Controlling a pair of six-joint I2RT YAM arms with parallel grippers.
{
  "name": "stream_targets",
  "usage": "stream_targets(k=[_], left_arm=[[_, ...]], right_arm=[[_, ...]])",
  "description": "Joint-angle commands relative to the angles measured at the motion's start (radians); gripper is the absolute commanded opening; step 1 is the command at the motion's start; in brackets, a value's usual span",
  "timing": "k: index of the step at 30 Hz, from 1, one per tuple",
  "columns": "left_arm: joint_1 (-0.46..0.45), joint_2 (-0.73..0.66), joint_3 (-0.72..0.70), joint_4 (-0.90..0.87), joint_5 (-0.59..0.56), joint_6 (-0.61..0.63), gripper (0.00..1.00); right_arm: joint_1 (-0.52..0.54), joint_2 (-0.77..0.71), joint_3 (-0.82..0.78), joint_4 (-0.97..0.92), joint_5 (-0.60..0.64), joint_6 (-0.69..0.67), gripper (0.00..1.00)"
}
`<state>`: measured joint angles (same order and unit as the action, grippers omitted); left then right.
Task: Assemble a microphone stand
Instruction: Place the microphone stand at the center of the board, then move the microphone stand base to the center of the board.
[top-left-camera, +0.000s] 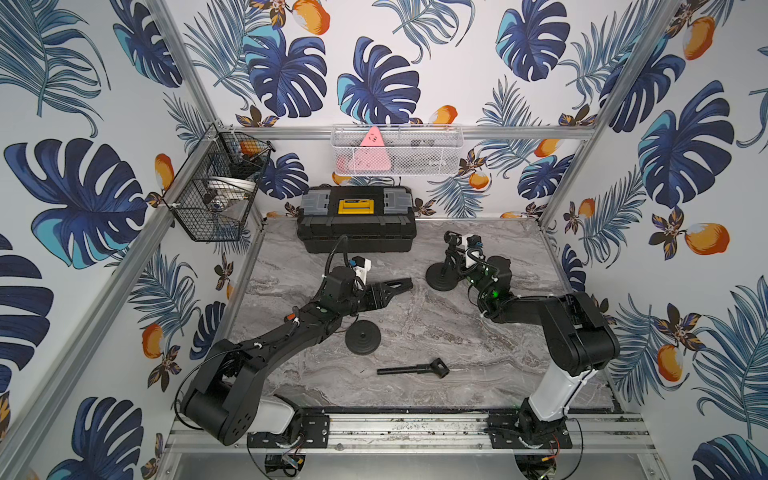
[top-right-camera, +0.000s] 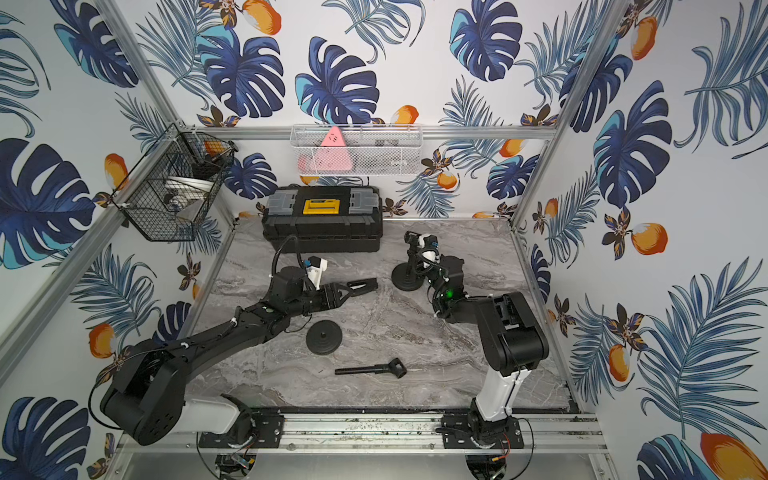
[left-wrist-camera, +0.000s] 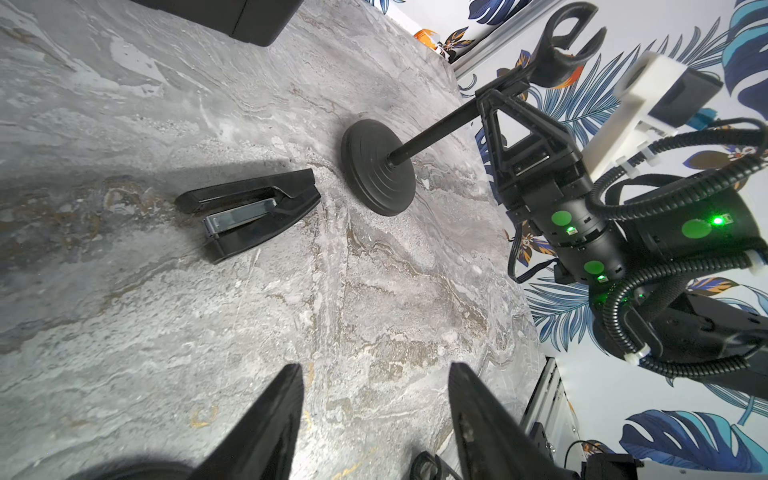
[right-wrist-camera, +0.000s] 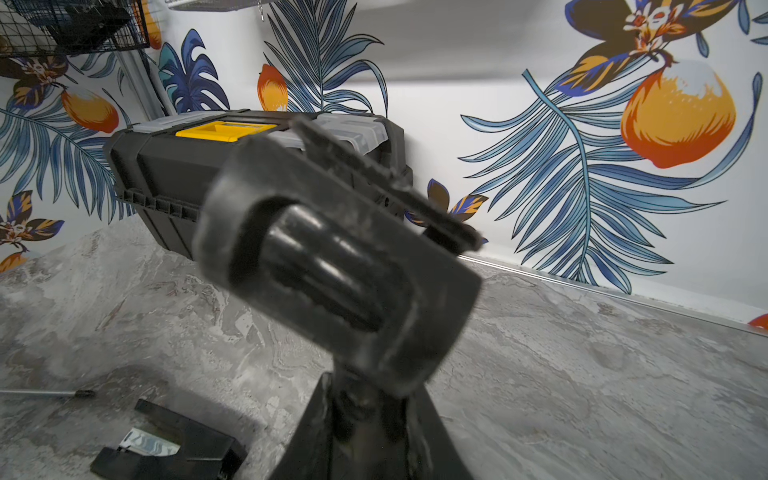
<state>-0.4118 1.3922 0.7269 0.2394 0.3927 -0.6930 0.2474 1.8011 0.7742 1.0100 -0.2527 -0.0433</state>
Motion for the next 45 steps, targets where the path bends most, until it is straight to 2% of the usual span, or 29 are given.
stream_targets(k=[1, 9, 18, 21, 24, 26, 33, 38, 40, 42, 45], left_arm=[[0.002, 0.005, 0.011, 0.015, -0.005, 0.013, 0.6], [0.004, 0.009, 0.008, 0.019, -0.006, 0.011, 0.6], [0.011, 0.003, 0.005, 0.015, -0.008, 0.011, 0.6], [0.012, 0.002, 0.005, 0.014, -0.008, 0.01, 0.6], [0.014, 0.002, 0.004, 0.012, -0.009, 0.009, 0.6], [0.014, 0.0, 0.002, 0.012, -0.01, 0.006, 0.6], [0.013, -0.029, -0.007, -0.015, -0.047, 0.015, 0.61], [0.013, -0.045, 0.003, -0.1, -0.111, 0.023, 0.65], [0.014, -0.053, 0.015, -0.163, -0.154, 0.037, 0.71], [0.014, -0.068, 0.015, -0.21, -0.181, 0.048, 0.83], [0.014, -0.105, 0.001, -0.266, -0.238, 0.062, 0.98]], right_arm=[[-0.007, 0.011, 0.008, 0.13, -0.036, 0.032, 0.23], [-0.023, 0.04, 0.007, 0.151, -0.08, 0.047, 0.25], [-0.024, 0.042, 0.01, 0.122, -0.108, 0.036, 0.52], [-0.024, 0.028, 0.002, 0.122, -0.096, 0.036, 0.6], [-0.023, -0.002, -0.003, 0.085, -0.072, 0.034, 0.76], [-0.023, -0.029, -0.019, 0.06, -0.046, 0.037, 0.78], [-0.026, -0.171, -0.174, 0.065, 0.053, 0.099, 0.8], [-0.03, -0.376, -0.225, -0.17, 0.119, 0.204, 0.75], [-0.03, -0.451, -0.212, -0.326, 0.106, 0.246, 0.71], [-0.03, -0.512, -0.197, -0.46, 0.069, 0.298, 0.67], [-0.028, -0.567, -0.208, -0.541, -0.024, 0.351, 0.64]])
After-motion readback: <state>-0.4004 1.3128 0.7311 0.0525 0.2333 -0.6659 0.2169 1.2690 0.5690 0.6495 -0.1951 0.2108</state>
